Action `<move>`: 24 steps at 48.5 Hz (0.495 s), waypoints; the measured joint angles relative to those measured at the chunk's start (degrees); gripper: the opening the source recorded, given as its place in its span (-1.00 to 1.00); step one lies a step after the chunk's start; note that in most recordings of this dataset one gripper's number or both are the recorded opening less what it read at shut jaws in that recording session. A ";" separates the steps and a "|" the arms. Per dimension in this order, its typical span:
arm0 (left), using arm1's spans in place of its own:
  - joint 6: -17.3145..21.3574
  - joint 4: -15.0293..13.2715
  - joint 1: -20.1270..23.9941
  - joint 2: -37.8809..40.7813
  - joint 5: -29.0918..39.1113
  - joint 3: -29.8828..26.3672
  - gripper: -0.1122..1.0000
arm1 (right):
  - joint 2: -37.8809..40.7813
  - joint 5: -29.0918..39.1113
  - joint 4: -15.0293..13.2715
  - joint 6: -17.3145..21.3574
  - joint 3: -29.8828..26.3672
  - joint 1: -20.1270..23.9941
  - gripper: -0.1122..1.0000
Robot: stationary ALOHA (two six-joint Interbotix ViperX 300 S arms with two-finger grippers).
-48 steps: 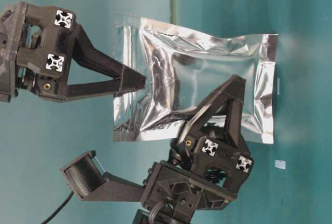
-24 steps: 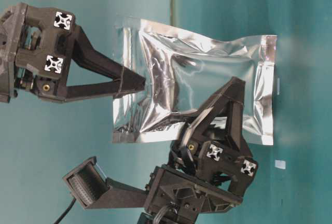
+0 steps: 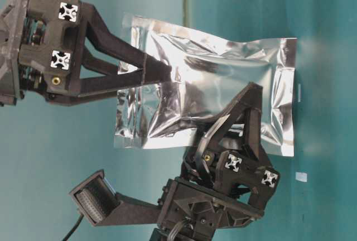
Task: Hand over the silver zip bag and make it stand upright.
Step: 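Open the right gripper to release the bag to the left gripper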
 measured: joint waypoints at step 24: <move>0.53 0.00 -0.09 0.09 0.00 0.18 -0.31 | -9.32 -3.43 -0.09 2.81 3.08 -2.81 0.76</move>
